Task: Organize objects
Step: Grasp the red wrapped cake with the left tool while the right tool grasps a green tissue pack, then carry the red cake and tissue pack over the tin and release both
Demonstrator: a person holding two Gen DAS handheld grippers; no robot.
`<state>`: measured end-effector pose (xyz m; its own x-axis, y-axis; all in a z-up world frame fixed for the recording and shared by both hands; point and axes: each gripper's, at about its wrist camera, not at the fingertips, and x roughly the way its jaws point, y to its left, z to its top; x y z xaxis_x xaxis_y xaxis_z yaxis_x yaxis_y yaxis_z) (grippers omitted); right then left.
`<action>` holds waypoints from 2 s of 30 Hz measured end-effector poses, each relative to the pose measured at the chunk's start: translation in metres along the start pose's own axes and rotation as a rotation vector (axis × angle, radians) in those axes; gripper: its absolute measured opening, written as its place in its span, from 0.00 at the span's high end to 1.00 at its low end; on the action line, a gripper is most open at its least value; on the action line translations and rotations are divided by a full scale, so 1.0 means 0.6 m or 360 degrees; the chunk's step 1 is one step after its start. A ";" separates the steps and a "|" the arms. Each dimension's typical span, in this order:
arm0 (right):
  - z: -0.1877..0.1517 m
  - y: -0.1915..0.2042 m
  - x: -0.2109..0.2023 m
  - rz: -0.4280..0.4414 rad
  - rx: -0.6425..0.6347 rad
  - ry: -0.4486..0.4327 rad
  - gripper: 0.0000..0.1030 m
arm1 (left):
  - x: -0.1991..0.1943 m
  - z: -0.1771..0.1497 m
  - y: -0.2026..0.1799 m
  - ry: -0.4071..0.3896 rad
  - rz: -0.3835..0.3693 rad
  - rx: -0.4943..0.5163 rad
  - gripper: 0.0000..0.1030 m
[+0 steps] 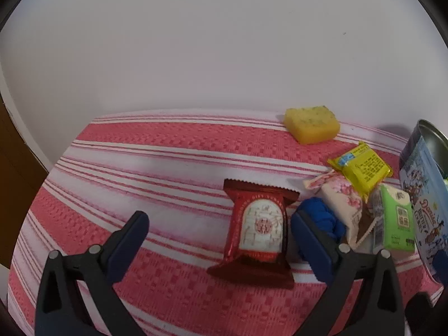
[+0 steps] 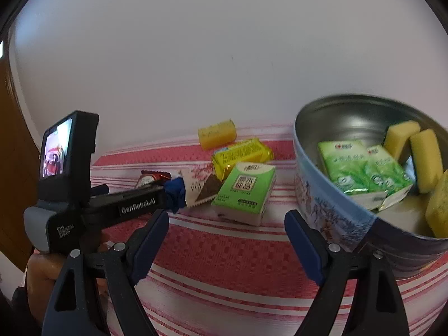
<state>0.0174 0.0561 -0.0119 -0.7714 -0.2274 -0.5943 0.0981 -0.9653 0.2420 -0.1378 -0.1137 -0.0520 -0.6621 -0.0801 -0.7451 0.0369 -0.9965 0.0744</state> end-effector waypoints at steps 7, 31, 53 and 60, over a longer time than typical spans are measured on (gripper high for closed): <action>-0.002 0.002 0.019 0.0009 0.0043 0.0063 0.16 | 0.037 0.001 0.032 0.0162 -0.0052 -0.0100 0.02; 0.037 0.012 0.099 -0.0438 0.0169 0.0152 0.16 | -0.021 0.003 0.070 0.0016 -0.0116 -0.0137 0.62; 0.014 -0.004 -0.017 -0.0099 -0.0143 -0.0239 0.49 | -0.072 -0.008 0.040 -0.0298 -0.0447 -0.0012 0.62; 0.014 -0.041 -0.059 -0.0113 -0.0214 -0.0347 0.49 | -0.110 -0.019 -0.003 -0.0436 -0.0482 0.0041 0.62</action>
<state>0.0370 0.0892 0.0098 -0.8951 -0.1394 -0.4235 0.1103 -0.9896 0.0926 -0.0858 -0.1069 -0.0103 -0.8154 0.2288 -0.5318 -0.2067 -0.9731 -0.1019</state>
